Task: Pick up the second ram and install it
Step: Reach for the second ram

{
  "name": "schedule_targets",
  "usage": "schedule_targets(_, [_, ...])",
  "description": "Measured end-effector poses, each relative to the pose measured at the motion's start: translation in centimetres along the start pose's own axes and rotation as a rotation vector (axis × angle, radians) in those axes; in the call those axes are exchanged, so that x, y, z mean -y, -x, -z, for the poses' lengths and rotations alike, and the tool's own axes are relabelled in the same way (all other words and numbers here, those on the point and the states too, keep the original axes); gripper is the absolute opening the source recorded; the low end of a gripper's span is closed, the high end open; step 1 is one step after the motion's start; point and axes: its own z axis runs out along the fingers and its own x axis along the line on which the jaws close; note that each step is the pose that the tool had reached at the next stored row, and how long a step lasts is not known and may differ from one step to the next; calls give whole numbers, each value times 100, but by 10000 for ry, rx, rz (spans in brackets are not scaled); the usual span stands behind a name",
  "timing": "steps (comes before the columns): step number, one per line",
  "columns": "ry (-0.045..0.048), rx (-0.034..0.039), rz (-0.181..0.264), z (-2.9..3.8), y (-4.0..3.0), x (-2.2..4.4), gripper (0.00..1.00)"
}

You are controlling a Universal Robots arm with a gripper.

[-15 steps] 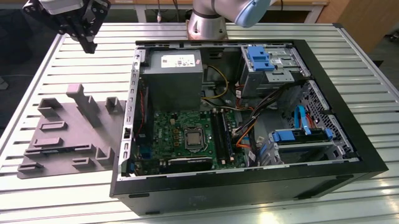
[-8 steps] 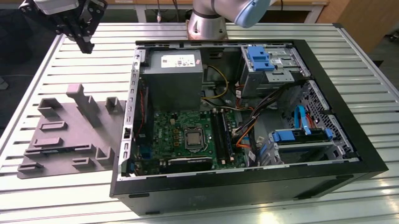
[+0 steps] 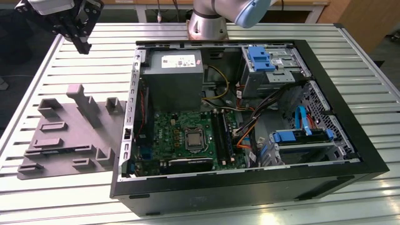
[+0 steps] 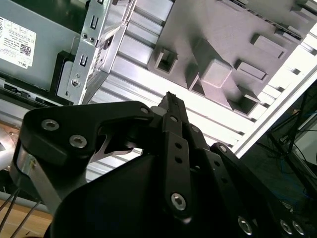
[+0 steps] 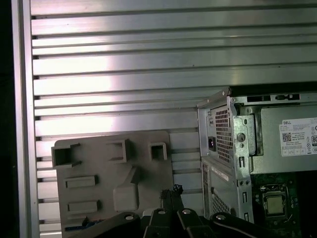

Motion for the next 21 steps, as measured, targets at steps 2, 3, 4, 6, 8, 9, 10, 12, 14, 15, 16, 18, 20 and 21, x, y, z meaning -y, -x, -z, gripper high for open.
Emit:
schedule_targets(2, [0, 1, 1, -3, -12, 1, 11])
schedule_targets(3, [0, 1, 0, -4, -18, 2, 11])
schedule_targets(4, [0, 1, 0, -5, -24, 3, 11])
schedule_targets(6, [0, 0, 0, -6, -35, 5, 11])
schedule_targets(8, [1, 1, 1, -9, -44, 6, 11])
schedule_targets(9, [1, 1, 1, -10, -49, 7, 11])
schedule_targets(10, [1, 2, 0, -10, -53, 7, 11])
schedule_targets(12, [0, 0, 0, -11, -61, 8, 11])
schedule_targets(14, [0, 1, 0, -13, -69, 9, 11])
schedule_targets(15, [0, 1, 0, -13, -73, 9, 11])
schedule_targets(16, [0, 1, 0, -14, -77, 9, 11])
schedule_targets(18, [1, 1, 0, -15, -87, 10, 11])
schedule_targets(20, [1, 1, 0, -16, -96, 11, 11])
schedule_targets(21, [0, 0, 0, -16, -101, 11, 11])
